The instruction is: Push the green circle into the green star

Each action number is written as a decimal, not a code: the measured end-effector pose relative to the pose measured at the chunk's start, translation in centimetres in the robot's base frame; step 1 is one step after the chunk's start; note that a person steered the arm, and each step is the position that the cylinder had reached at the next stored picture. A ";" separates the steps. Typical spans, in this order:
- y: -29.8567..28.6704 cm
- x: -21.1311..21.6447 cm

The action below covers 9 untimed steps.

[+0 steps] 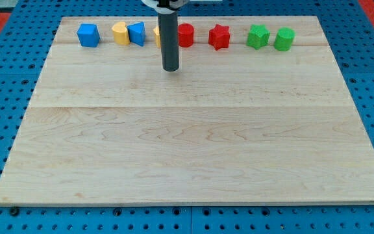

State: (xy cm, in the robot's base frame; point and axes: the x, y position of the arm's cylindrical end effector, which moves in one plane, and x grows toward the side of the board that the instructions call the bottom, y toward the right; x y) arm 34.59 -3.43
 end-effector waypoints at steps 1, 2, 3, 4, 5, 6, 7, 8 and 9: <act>0.0 0.0; 0.0 0.0; 0.3 0.0; -0.3 0.0; 1.8 0.2; 6.1 0.2; 6.7 0.2; 7.2 0.2; 8.4 -0.1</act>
State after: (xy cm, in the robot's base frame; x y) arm 34.47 4.98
